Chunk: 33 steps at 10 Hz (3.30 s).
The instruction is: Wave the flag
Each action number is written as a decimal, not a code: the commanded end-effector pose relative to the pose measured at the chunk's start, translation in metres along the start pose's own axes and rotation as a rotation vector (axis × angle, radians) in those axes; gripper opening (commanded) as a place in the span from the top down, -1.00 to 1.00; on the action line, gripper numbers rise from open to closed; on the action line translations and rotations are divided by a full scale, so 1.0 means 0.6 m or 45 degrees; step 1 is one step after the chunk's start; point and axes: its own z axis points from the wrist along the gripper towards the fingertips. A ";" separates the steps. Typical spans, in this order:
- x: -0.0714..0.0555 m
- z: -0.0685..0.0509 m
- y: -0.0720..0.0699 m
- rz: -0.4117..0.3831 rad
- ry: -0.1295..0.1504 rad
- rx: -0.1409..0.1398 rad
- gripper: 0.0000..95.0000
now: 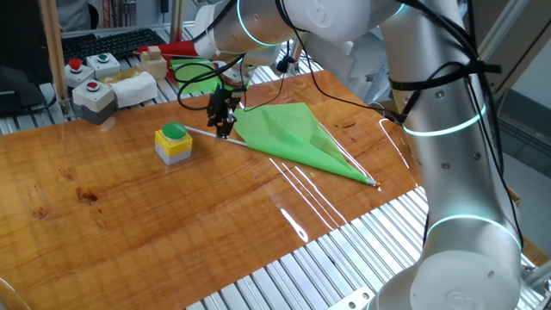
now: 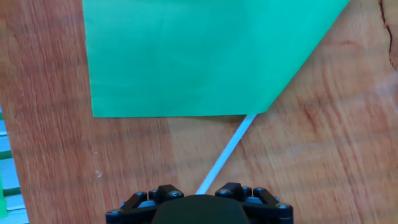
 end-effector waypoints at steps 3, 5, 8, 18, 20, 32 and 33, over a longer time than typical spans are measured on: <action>0.001 0.001 0.000 0.003 0.008 0.005 0.20; 0.000 0.007 0.000 0.000 -0.011 -0.006 0.60; 0.001 0.002 0.000 0.000 -0.015 0.001 0.60; 0.002 -0.008 0.000 -0.070 -0.072 -0.002 1.00; 0.002 -0.020 0.000 -0.127 -0.088 -0.001 1.00; -0.012 -0.183 -0.042 -0.415 -0.116 0.077 1.00; -0.014 -0.199 -0.049 -0.429 -0.128 0.078 1.00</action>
